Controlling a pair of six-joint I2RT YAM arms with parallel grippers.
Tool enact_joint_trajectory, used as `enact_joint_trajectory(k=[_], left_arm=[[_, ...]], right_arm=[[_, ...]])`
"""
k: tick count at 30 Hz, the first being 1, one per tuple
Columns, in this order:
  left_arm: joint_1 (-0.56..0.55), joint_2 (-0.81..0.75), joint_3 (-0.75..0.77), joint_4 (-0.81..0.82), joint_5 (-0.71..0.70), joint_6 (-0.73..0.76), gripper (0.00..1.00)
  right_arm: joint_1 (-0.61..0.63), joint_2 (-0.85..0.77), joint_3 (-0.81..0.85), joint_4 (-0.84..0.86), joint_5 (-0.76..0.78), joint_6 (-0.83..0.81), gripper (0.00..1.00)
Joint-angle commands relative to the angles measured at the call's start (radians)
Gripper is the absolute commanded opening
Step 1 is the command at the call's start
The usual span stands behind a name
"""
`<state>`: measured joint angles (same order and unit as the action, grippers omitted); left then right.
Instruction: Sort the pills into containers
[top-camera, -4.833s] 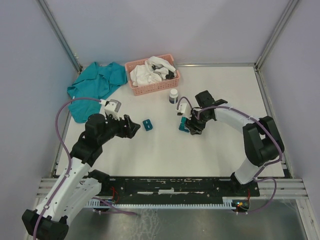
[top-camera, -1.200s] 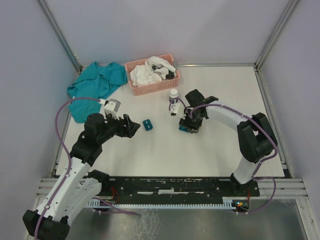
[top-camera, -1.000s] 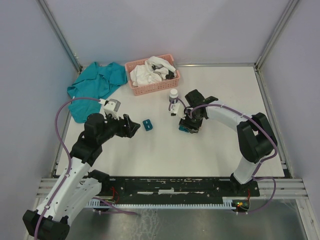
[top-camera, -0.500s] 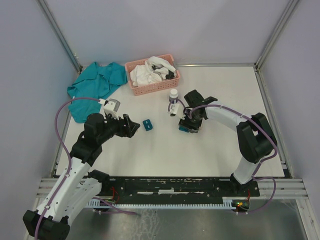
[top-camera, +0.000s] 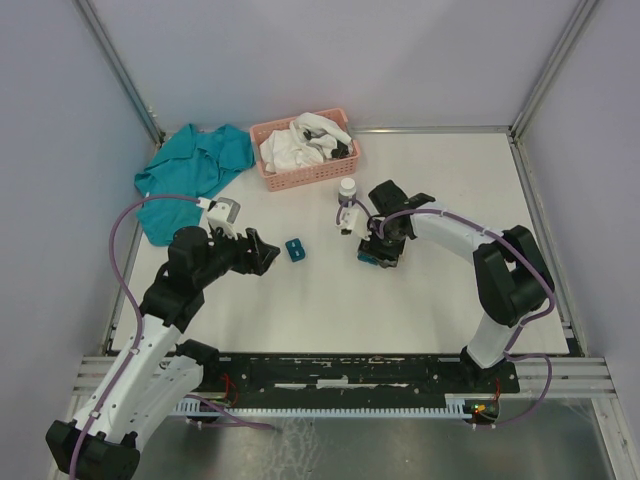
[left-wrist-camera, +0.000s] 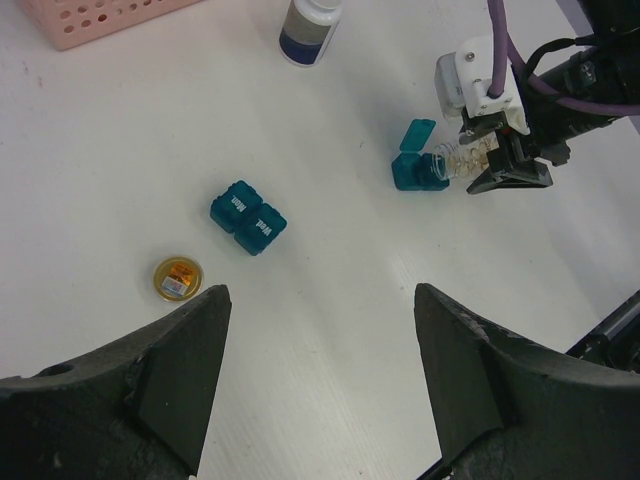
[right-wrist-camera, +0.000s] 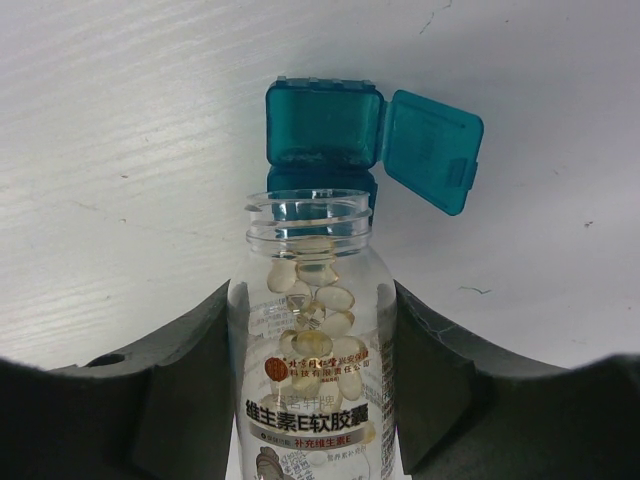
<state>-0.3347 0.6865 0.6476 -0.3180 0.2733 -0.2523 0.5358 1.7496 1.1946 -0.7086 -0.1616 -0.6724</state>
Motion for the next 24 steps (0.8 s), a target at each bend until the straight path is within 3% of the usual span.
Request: enact_joint_trajectory(k=[1, 4, 7, 9, 12, 14, 17, 20, 22, 24], left_arm=[[0.006, -0.014, -0.004, 0.049, 0.028, 0.023, 0.81], [0.006, -0.016, -0.005, 0.051, 0.026, 0.024, 0.81], [0.006, -0.016, -0.006, 0.049, 0.027, 0.024, 0.81], [0.006, -0.016, -0.004, 0.051, 0.026, 0.024, 0.81], [0.006, -0.013, -0.004, 0.050, 0.028, 0.024, 0.81], [0.006, -0.014, -0.005, 0.051, 0.028, 0.024, 0.81], [0.007, -0.014, -0.004, 0.050, 0.028, 0.024, 0.81], [0.007, -0.014, -0.004, 0.051, 0.027, 0.024, 0.81], [0.008, -0.013, -0.005, 0.051, 0.030, 0.024, 0.81], [0.008, -0.015, -0.005, 0.050, 0.028, 0.024, 0.81]], right_arm=[[0.002, -0.013, 0.017, 0.027, 0.058, 0.007, 0.01], [0.005, -0.018, 0.024, -0.020, -0.057, -0.024, 0.01], [0.001, -0.016, 0.015, 0.067, 0.106, 0.025, 0.01], [-0.004, -0.017, 0.032, -0.023, -0.046, -0.012, 0.01], [0.013, -0.033, -0.011, 0.068, 0.080, 0.004, 0.01], [-0.002, -0.017, 0.031, -0.003, -0.004, -0.001, 0.01], [0.014, -0.028, -0.006, 0.062, 0.076, 0.003, 0.01], [0.012, -0.040, 0.008, 0.002, -0.035, -0.018, 0.01], [0.013, -0.039, -0.007, 0.072, 0.082, 0.012, 0.01], [-0.009, -0.020, 0.030, 0.014, 0.014, 0.012, 0.01]])
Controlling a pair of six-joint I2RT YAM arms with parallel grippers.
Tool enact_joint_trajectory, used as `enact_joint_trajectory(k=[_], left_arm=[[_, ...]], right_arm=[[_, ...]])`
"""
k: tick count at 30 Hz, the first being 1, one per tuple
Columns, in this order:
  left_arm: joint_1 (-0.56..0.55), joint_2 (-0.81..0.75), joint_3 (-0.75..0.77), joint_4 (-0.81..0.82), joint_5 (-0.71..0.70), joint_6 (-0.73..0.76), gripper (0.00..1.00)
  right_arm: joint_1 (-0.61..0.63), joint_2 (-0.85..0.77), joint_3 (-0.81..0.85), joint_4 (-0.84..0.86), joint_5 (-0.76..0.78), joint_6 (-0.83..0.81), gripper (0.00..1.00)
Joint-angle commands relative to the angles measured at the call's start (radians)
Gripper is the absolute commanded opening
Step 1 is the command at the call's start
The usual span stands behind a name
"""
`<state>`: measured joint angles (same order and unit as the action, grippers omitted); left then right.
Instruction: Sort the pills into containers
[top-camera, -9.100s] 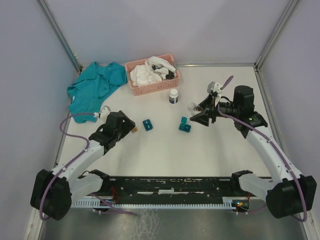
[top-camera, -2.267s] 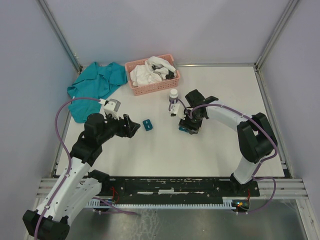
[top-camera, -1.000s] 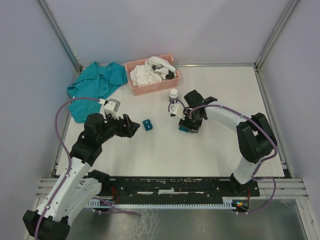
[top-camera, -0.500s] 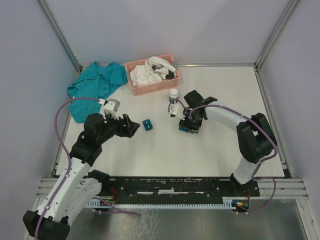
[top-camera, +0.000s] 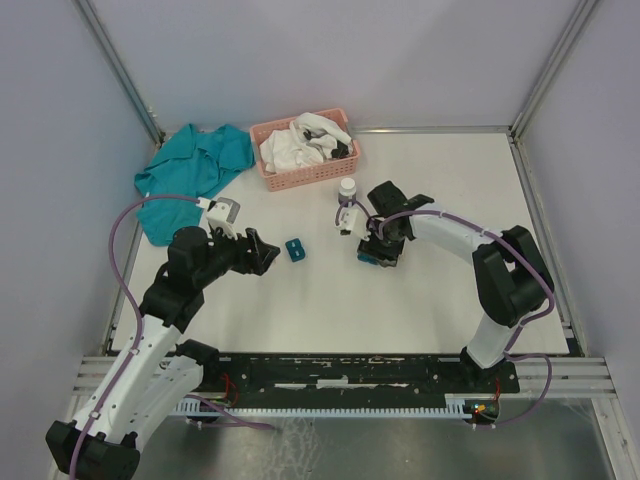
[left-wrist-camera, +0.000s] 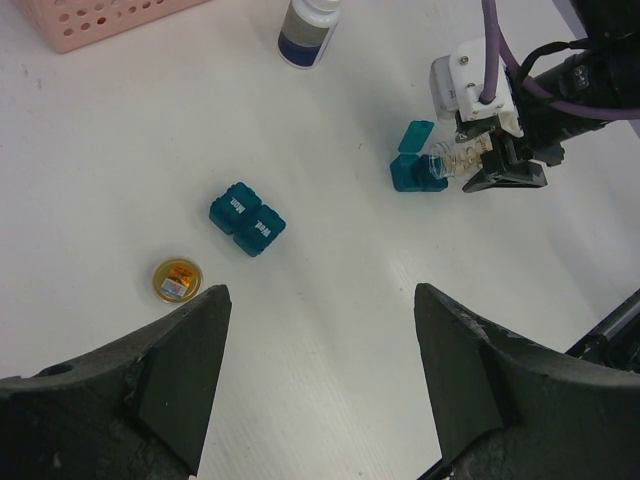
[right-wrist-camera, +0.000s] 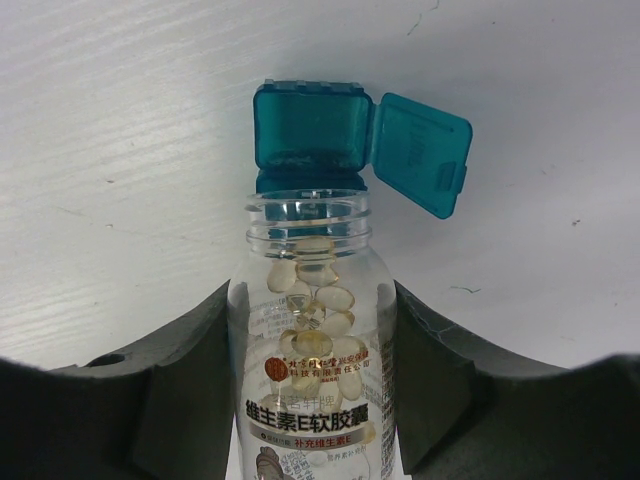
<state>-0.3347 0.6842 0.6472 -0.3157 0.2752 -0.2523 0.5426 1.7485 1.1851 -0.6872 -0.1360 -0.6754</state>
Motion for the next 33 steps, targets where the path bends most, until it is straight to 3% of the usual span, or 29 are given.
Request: enact_joint_trajectory(k=[1, 4, 6, 9, 12, 15, 17, 20, 23, 25, 28, 31, 33], left_arm=[[0.008, -0.013, -0.004, 0.049, 0.027, 0.024, 0.81], [0.007, -0.012, -0.004, 0.049, 0.027, 0.024, 0.81], [0.008, -0.014, -0.006, 0.050, 0.027, 0.024, 0.81], [0.008, -0.010, -0.004, 0.049, 0.029, 0.024, 0.81], [0.008, -0.012, -0.004, 0.050, 0.028, 0.024, 0.81], [0.009, -0.013, -0.005, 0.047, 0.030, 0.024, 0.81], [0.010, -0.013, -0.006, 0.050, 0.029, 0.024, 0.81], [0.010, -0.013, -0.005, 0.047, 0.031, 0.024, 0.81], [0.009, -0.017, -0.006, 0.050, 0.029, 0.024, 0.81], [0.009, -0.014, -0.004, 0.049, 0.030, 0.024, 0.81], [0.009, -0.016, -0.006, 0.050, 0.030, 0.024, 0.81], [0.011, -0.015, -0.006, 0.047, 0.030, 0.024, 0.81], [0.011, -0.019, -0.005, 0.048, 0.030, 0.024, 0.81]], right_arm=[[-0.010, -0.026, 0.034, -0.027, -0.066, -0.007, 0.01], [-0.004, -0.038, 0.002, 0.050, 0.060, 0.011, 0.01], [-0.010, -0.024, 0.040, -0.027, -0.053, 0.003, 0.01], [0.009, -0.028, 0.005, 0.061, 0.083, 0.018, 0.01], [0.002, -0.024, 0.028, -0.014, -0.022, 0.008, 0.01], [0.009, -0.034, 0.005, 0.066, 0.092, 0.019, 0.01], [0.006, -0.026, 0.032, -0.012, -0.015, -0.001, 0.01], [0.018, -0.027, 0.007, 0.050, 0.110, 0.003, 0.01], [0.018, -0.045, 0.014, 0.009, -0.013, -0.014, 0.01], [0.024, -0.047, -0.007, 0.073, 0.107, 0.005, 0.01], [0.011, -0.030, 0.035, -0.012, -0.017, 0.001, 0.01], [0.024, -0.043, -0.001, 0.068, 0.111, 0.005, 0.00], [0.015, -0.031, 0.033, -0.002, 0.016, 0.000, 0.01]])
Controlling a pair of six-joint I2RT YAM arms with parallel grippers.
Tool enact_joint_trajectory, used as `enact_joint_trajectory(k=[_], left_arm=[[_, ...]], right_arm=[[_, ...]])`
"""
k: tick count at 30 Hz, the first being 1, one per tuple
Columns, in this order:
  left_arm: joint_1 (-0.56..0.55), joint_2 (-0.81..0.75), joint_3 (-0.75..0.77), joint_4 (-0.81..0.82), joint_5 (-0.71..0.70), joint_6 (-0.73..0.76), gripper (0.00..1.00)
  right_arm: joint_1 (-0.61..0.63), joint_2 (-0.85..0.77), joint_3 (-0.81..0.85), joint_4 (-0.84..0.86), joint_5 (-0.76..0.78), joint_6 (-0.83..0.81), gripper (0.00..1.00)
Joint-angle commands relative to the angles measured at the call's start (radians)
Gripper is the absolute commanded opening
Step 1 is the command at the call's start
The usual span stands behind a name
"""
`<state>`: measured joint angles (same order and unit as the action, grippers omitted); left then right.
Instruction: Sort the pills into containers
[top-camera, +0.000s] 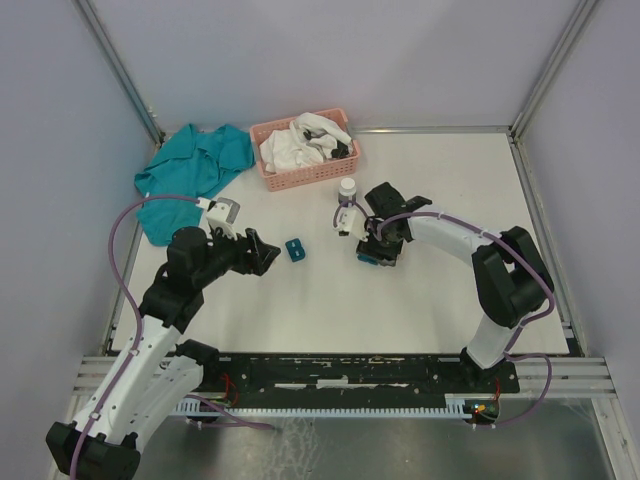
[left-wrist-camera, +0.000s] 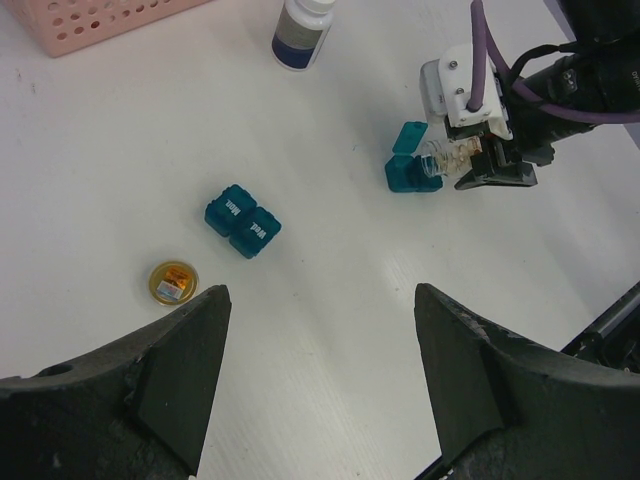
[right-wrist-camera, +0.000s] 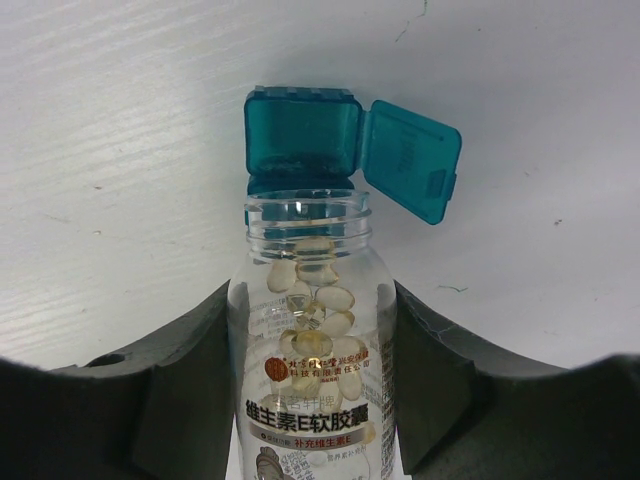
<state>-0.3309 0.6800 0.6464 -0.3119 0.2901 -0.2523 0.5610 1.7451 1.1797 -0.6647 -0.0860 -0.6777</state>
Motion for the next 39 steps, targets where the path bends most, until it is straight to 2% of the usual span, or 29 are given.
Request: enact_joint_trajectory(k=[1, 3, 4, 6, 7, 9, 10, 12, 14, 15, 17, 19, 20, 22, 23, 25, 28, 31, 33, 34, 36, 37, 38, 39], left_arm=[[0.008, -0.014, -0.005, 0.046, 0.015, 0.024, 0.81], [0.007, -0.014, -0.004, 0.044, 0.015, 0.024, 0.81], [0.007, -0.014, -0.005, 0.043, 0.016, 0.024, 0.81], [0.006, -0.016, -0.005, 0.046, 0.015, 0.024, 0.81], [0.007, -0.016, -0.005, 0.046, 0.015, 0.024, 0.81], [0.007, -0.016, -0.005, 0.044, 0.016, 0.024, 0.81], [0.007, -0.018, -0.006, 0.044, 0.017, 0.024, 0.81], [0.007, -0.018, -0.006, 0.046, 0.015, 0.024, 0.81], [0.007, -0.015, -0.005, 0.045, 0.016, 0.024, 0.81], [0.006, -0.014, -0.005, 0.045, 0.018, 0.024, 0.81], [0.007, -0.015, -0.005, 0.046, 0.015, 0.024, 0.81], [0.009, -0.012, -0.003, 0.046, 0.016, 0.025, 0.81], [0.009, -0.011, -0.004, 0.044, 0.018, 0.024, 0.81], [0.009, -0.014, -0.005, 0.046, 0.017, 0.024, 0.81], [0.009, -0.012, -0.005, 0.046, 0.017, 0.024, 0.81], [0.009, -0.013, -0.004, 0.045, 0.018, 0.025, 0.81], [0.009, -0.015, -0.005, 0.048, 0.017, 0.025, 0.81], [0.008, -0.013, -0.004, 0.045, 0.020, 0.024, 0.81], [0.009, -0.014, -0.004, 0.047, 0.018, 0.024, 0.81], [0.009, -0.013, -0.005, 0.048, 0.018, 0.025, 0.81], [0.009, -0.013, -0.005, 0.045, 0.020, 0.024, 0.81], [0.009, -0.016, -0.006, 0.045, 0.020, 0.024, 0.81], [0.009, -0.017, -0.007, 0.046, 0.018, 0.024, 0.81], [0.011, -0.017, -0.007, 0.048, 0.017, 0.025, 0.81]], right_arm=[[0.007, -0.033, 0.020, -0.027, -0.059, -0.013, 0.01], [0.024, -0.039, -0.010, 0.048, 0.059, -0.012, 0.01], [0.013, -0.034, 0.007, 0.041, 0.065, -0.005, 0.01], [0.009, -0.030, 0.030, -0.034, -0.049, -0.022, 0.01], [0.023, -0.037, 0.013, -0.024, -0.043, -0.028, 0.01], [0.020, -0.040, -0.006, 0.059, 0.079, -0.001, 0.01], [-0.001, -0.036, 0.017, 0.024, 0.064, 0.009, 0.01], [0.000, -0.046, 0.023, -0.017, -0.059, -0.007, 0.01], [0.011, -0.056, -0.020, 0.081, 0.081, 0.014, 0.01], [-0.007, -0.043, -0.003, 0.066, 0.091, 0.023, 0.01], [-0.017, -0.046, 0.028, -0.023, -0.072, 0.001, 0.01], [0.018, -0.069, -0.032, 0.080, 0.063, -0.009, 0.01], [0.004, -0.059, -0.023, 0.072, 0.079, -0.005, 0.01], [-0.003, -0.041, 0.030, -0.033, -0.053, -0.010, 0.01], [0.010, -0.050, 0.012, -0.017, -0.051, -0.027, 0.01], [0.016, -0.065, -0.025, 0.072, 0.066, -0.020, 0.00], [0.006, -0.055, 0.016, -0.030, -0.067, -0.025, 0.01], [0.007, -0.058, -0.008, 0.061, 0.071, -0.004, 0.01], [-0.004, -0.048, 0.027, -0.034, -0.065, -0.018, 0.01], [0.011, -0.055, 0.003, -0.017, -0.061, -0.022, 0.01], [0.006, -0.051, -0.013, 0.073, 0.085, 0.007, 0.01], [-0.012, -0.041, 0.025, 0.024, 0.045, 0.015, 0.01], [-0.015, -0.038, 0.040, -0.046, -0.076, -0.002, 0.01], [0.005, -0.049, 0.018, -0.029, -0.071, -0.021, 0.01]])
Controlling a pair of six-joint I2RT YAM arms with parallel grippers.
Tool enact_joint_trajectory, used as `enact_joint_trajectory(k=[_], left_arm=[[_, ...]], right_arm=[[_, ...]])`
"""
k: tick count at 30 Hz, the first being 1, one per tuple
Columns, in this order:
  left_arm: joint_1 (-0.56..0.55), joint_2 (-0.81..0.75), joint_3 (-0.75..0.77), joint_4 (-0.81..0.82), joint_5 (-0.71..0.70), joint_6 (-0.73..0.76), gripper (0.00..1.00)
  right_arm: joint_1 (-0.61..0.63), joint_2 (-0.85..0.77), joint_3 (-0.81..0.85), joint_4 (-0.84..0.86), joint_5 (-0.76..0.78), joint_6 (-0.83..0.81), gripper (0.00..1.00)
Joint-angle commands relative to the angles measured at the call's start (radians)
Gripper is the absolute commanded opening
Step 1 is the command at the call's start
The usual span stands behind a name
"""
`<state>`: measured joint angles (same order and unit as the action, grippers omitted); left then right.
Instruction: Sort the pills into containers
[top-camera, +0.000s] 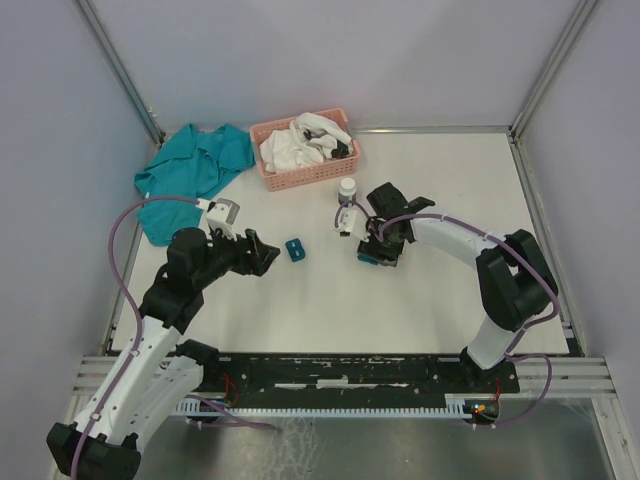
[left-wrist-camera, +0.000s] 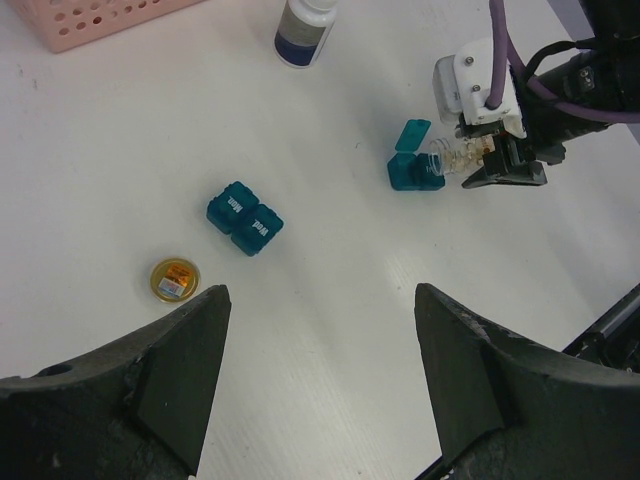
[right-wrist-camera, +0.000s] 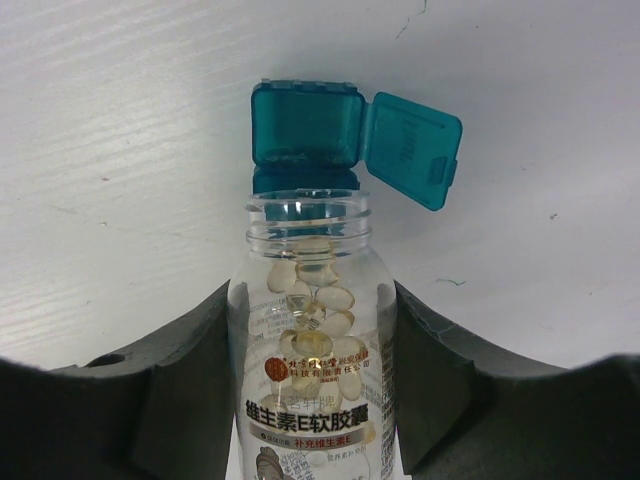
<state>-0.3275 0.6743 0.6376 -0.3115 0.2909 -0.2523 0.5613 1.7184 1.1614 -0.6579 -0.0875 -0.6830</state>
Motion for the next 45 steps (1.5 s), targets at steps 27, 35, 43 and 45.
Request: enact_joint_trajectory(k=[27, 35, 43, 45], left_arm=[[0.009, -0.017, 0.001, 0.049, 0.021, 0.024, 0.81], [0.008, -0.013, 0.004, 0.046, 0.025, 0.024, 0.81], [0.008, -0.013, 0.002, 0.048, 0.022, 0.024, 0.81], [0.008, -0.012, 0.002, 0.048, 0.024, 0.024, 0.81]], right_arm=[[0.018, 0.022, 0.069, -0.052, -0.003, 0.021, 0.01], [0.031, 0.015, 0.039, -0.005, 0.057, 0.016, 0.01], [0.012, 0.012, 0.041, -0.009, 0.019, 0.030, 0.01], [0.010, -0.008, 0.035, 0.001, 0.021, 0.029, 0.01]])
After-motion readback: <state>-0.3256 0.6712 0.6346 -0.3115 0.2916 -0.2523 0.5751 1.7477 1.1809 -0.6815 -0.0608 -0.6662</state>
